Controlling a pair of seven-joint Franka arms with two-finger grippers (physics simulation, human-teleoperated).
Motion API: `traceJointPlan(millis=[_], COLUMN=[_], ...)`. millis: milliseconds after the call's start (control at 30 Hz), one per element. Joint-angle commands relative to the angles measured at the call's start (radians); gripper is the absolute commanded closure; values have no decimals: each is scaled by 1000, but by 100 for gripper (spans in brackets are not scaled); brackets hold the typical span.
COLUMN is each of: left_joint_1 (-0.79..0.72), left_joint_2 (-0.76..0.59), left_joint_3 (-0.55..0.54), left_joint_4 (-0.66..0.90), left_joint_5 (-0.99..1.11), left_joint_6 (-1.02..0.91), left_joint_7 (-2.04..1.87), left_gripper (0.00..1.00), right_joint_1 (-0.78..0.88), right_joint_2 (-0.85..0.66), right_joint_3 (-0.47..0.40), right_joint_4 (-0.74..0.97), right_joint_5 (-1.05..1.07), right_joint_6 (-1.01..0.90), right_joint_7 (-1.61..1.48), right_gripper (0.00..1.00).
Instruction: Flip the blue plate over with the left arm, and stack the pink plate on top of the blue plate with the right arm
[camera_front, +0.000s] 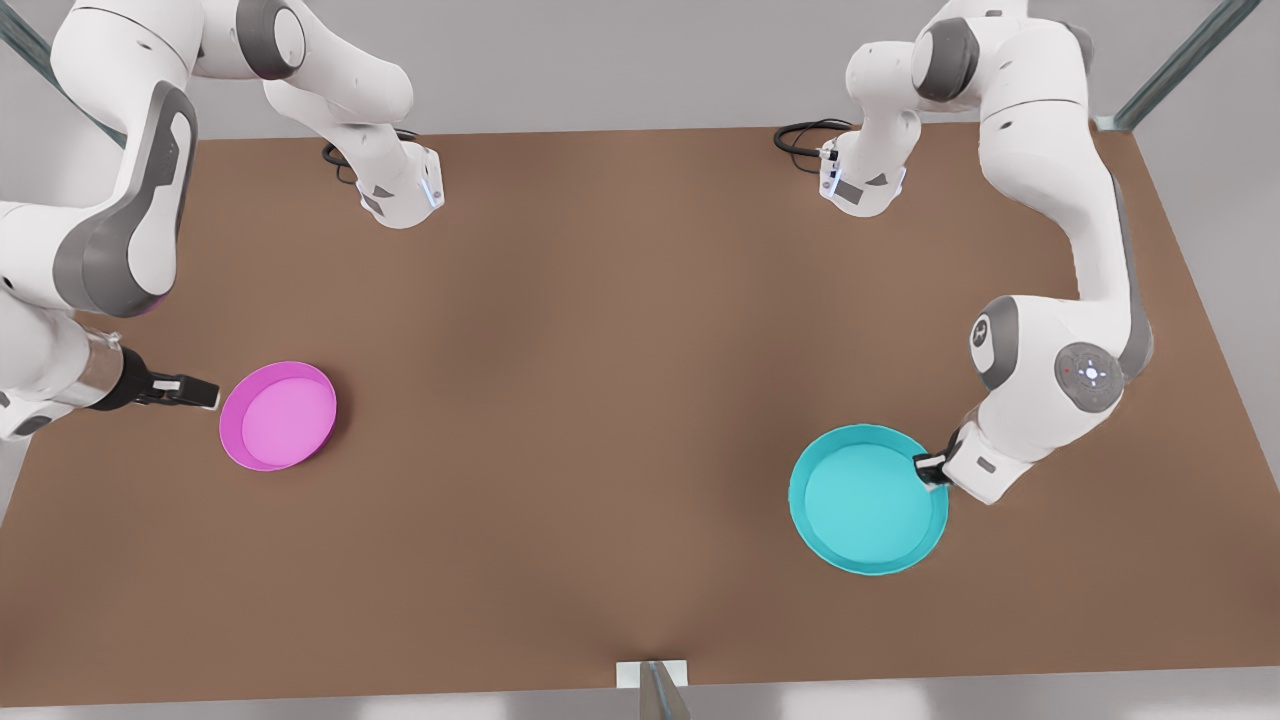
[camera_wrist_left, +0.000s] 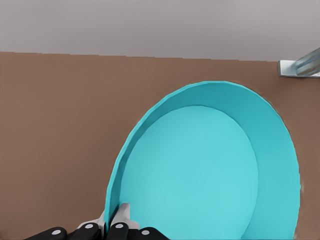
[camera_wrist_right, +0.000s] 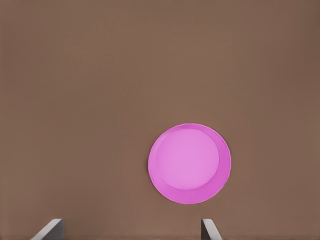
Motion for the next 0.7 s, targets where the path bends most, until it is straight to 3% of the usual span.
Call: traceJointPlan(millis=[0,467,667], left_joint_1=[-8,-349,-502], left_joint_2=[1,5,44], left_joint_3=[0,6,6], left_joint_4=[4,116,116], left_joint_5=[84,1003,1302], left_joint_6=[1,-91,-260], left_joint_7=[-8,-183,-287], left_gripper=[79,79,79], right_joint_1=[-2,2,-16], right_joint_2=[0,57,60], right_joint_3=[0,1,0], right_joint_4=[-1,4,-42], right_joint_5=[0,75,78], right_joint_6=[0,78,-6], right_joint_7=[0,-15,0], right_gripper=[0,0,0])
